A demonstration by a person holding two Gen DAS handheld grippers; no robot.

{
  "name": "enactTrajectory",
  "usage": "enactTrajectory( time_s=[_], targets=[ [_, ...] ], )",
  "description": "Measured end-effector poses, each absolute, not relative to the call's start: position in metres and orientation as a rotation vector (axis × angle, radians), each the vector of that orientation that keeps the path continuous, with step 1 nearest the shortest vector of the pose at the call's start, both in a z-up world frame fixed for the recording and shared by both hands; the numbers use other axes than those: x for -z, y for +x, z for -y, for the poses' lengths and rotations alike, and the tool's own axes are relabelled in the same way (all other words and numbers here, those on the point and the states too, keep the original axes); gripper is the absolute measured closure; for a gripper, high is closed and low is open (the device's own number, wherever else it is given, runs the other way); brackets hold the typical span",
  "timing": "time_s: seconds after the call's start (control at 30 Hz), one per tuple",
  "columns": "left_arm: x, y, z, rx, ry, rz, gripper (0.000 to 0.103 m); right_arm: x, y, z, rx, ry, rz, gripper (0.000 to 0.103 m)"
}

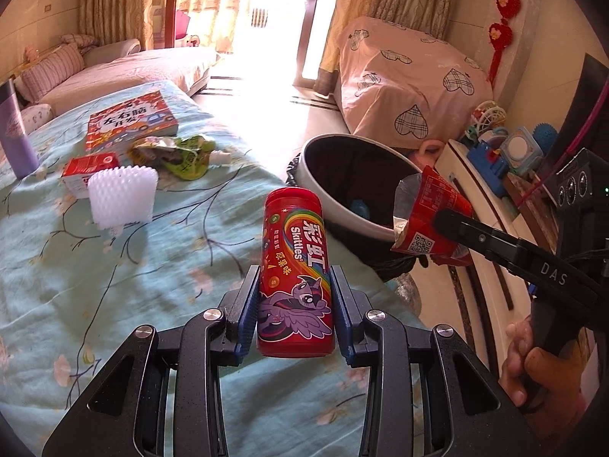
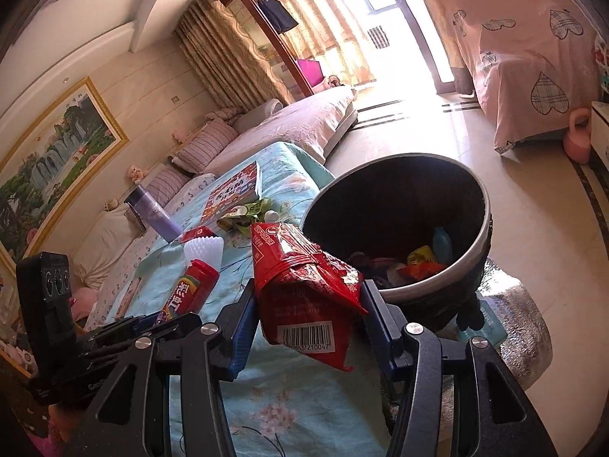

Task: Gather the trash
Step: 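Carry the Skittles tube and red snack bag over the bin and release both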

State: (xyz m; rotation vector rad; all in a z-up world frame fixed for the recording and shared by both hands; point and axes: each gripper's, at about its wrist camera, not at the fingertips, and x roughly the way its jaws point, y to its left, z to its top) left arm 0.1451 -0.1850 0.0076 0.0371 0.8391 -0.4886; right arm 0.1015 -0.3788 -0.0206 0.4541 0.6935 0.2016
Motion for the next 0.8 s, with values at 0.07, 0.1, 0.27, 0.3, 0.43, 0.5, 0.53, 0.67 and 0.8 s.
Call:
enactTrajectory(
  time_s=[0.07, 0.1, 0.27, 0.3, 0.43, 0.5, 0.53, 0.67, 0.8],
  targets=[
    [-0.008, 0.146, 0.19, 0.497, 0.041, -0.838, 0.07, 0.02, 0.103, 0.384, -0.194, 0.455, -0.692, 0.05],
    [-0.009, 0.146, 0.193, 0.501, 0.043, -0.838, 0.07, 0.02, 0.102, 0.386, -0.189, 0.455, -0.69, 0.05],
    [-0.012, 0.151, 0.206, 0.519, 0.048, -0.834, 0.07, 0.021, 0.105, 0.397, -0.167, 0.459, -0.689, 0.05],
    [-0.012, 0.152, 0.209, 0.522, 0.05, -0.834, 0.07, 0.021, 0.106, 0.4, -0.162, 0.46, -0.69, 0.05],
    [-0.012, 0.158, 0.22, 0.534, 0.065, -0.833, 0.07, 0.022, 0.109, 0.41, -0.147, 0.46, -0.691, 0.05],
    [-0.013, 0.162, 0.227, 0.539, 0.071, -0.833, 0.07, 0.022, 0.111, 0.414, -0.139, 0.46, -0.691, 0.05],
    [-0.013, 0.165, 0.231, 0.545, 0.072, -0.833, 0.07, 0.022, 0.112, 0.416, -0.136, 0.46, -0.689, 0.05],
    [-0.016, 0.175, 0.242, 0.56, 0.074, -0.834, 0.07, 0.019, 0.121, 0.427, -0.12, 0.456, -0.684, 0.05],
    [-0.018, 0.184, 0.253, 0.57, 0.088, -0.828, 0.07, 0.015, 0.131, 0.434, -0.112, 0.445, -0.683, 0.05]
  ],
)
